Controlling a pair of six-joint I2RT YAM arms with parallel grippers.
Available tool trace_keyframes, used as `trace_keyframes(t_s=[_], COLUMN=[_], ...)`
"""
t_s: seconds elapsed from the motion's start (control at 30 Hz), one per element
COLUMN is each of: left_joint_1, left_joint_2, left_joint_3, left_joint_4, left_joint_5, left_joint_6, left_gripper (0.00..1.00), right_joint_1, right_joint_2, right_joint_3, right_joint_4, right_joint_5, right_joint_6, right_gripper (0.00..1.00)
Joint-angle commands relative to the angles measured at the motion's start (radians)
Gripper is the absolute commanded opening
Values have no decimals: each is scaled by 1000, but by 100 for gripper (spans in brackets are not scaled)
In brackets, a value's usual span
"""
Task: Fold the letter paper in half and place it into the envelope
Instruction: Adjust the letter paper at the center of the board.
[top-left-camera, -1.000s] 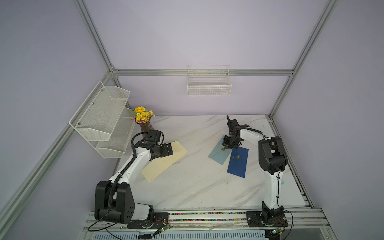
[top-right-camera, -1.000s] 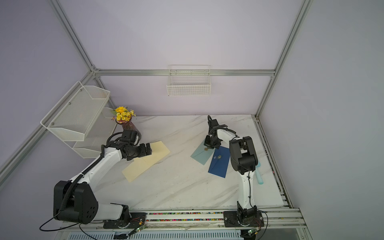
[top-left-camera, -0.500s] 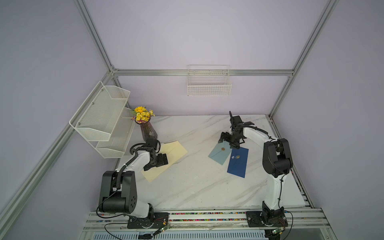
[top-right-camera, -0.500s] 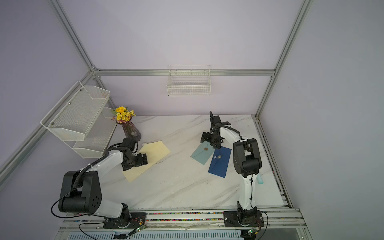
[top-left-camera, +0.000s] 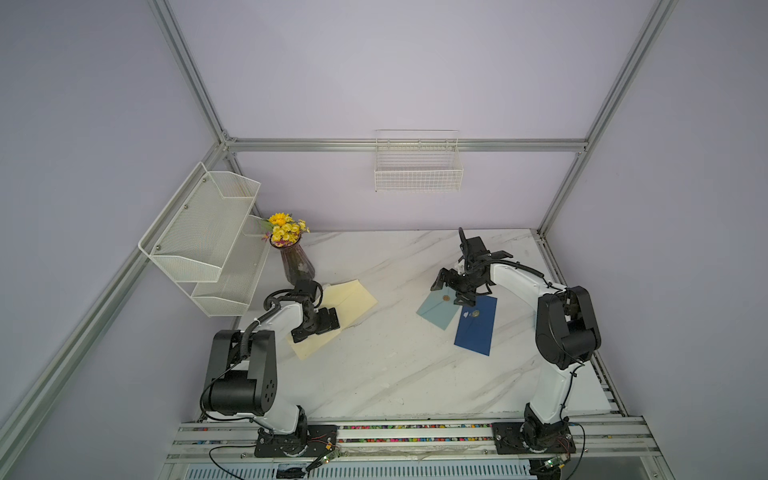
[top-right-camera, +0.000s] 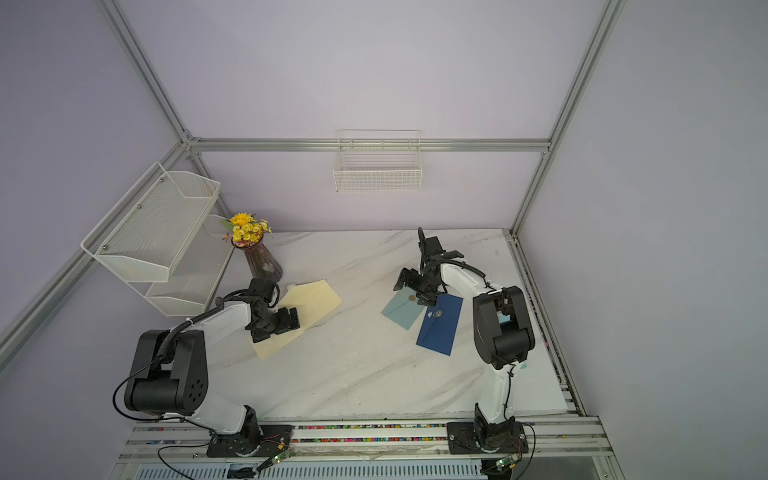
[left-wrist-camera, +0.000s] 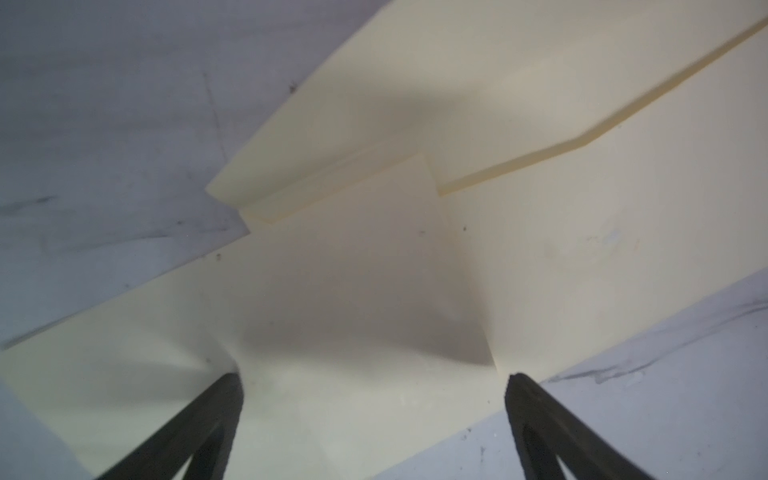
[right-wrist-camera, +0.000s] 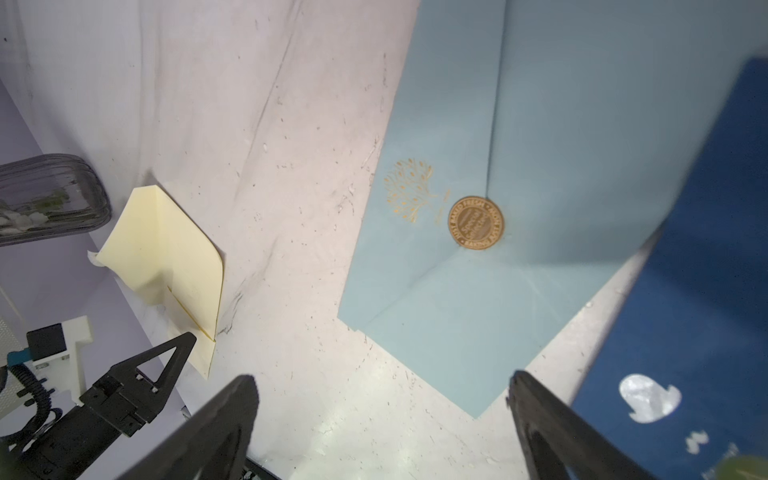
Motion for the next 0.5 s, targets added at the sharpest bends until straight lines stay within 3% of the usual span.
trace_keyframes(t_s=[0.0,0.47], left_joint_1=[-57,-296], left_joint_2=[28,107], left_joint_3=[5,58], left_joint_4=[16,33], left_joint_5=[99,159], left_joint_6=[-50,-190], left_gripper=[100,100], right_joint_1=[17,97], right_joint_2=[-14,32], right_joint_3=[7,30], right_joint_4=[39,86], right_joint_5=[-10,11], right_joint_6=[34,100], right_gripper=[97,97])
